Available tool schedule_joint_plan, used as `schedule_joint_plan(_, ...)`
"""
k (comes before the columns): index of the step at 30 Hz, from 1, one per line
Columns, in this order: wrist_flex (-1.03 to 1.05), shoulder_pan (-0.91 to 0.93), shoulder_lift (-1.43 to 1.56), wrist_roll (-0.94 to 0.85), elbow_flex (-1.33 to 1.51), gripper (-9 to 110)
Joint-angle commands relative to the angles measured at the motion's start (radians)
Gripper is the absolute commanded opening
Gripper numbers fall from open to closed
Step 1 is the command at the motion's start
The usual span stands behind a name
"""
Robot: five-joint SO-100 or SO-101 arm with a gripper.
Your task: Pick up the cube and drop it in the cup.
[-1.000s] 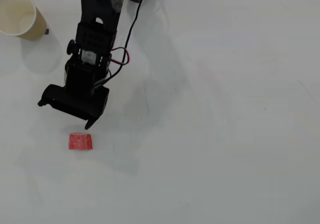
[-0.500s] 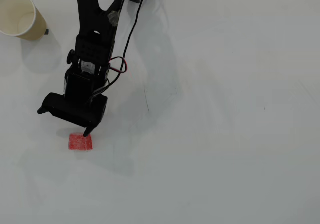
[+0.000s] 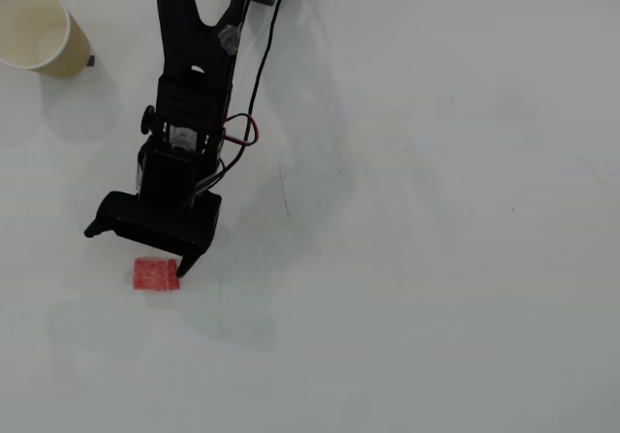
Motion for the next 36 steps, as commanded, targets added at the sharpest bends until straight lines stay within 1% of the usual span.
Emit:
schedule_joint_plan(1,-0.041,-0.021,0.041,0.002,-0.141,51)
schedule_joint_plan(7,-0.052,-0.014,0.006,0.002,-0.153,51)
schedule_joint_plan(18,-0.144,0.012,-0.129,0.000,-0.221,51)
schedule_joint_plan(36,-0.144,0.055,-0.245,0.000,-0.319,51)
